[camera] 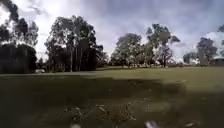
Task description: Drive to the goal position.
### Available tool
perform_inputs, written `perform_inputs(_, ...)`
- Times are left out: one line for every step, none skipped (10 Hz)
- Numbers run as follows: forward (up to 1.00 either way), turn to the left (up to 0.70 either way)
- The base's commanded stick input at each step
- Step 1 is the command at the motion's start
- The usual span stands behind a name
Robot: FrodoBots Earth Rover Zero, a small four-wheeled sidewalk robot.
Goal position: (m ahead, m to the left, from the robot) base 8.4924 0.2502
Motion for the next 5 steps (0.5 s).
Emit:
perform_inputs(0.7, 0.0)
perform_inputs(0.7, 0.0)
perform_inputs(0.7, 0.0)
perform_inputs(0.7, 0.0)
perform_inputs(0.7, 0.0)
